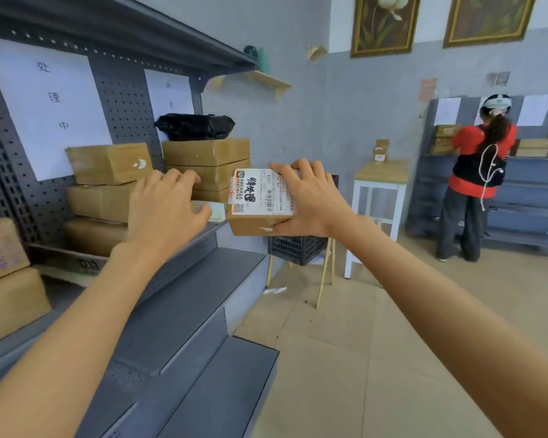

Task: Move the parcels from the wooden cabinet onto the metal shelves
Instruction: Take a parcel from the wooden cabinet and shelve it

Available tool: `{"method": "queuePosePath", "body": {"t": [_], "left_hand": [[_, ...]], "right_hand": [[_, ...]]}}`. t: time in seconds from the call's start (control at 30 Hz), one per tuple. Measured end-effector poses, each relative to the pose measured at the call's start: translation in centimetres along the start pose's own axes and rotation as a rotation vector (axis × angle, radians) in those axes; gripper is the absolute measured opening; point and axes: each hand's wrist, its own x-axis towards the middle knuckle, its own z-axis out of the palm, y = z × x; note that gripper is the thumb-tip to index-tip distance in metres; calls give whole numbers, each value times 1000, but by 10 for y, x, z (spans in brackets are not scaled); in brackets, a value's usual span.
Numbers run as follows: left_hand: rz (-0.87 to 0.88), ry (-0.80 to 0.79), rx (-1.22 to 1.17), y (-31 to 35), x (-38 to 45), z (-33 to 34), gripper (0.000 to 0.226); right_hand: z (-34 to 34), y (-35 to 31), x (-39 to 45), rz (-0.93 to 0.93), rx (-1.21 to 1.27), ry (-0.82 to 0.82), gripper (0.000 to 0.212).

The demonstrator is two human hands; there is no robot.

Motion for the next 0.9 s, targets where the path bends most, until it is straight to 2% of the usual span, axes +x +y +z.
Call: {"method": "queuePosePath", "body": {"t": [0.17,0.33,0.67,0.9], "left_hand": [[-88,20,82,26,74,62,39],[-143,37,168,31,136,109,41],[-207,110,324,-19,241,212,39],[-260,205,412,-68,336,253,42]], "right_hand": [[46,75,77,-117,63,-22,103],[85,122,162,-169,175,11,103],[174,152,320,-327,290,68,108],[181,161,449,-415,269,197,107]]}}
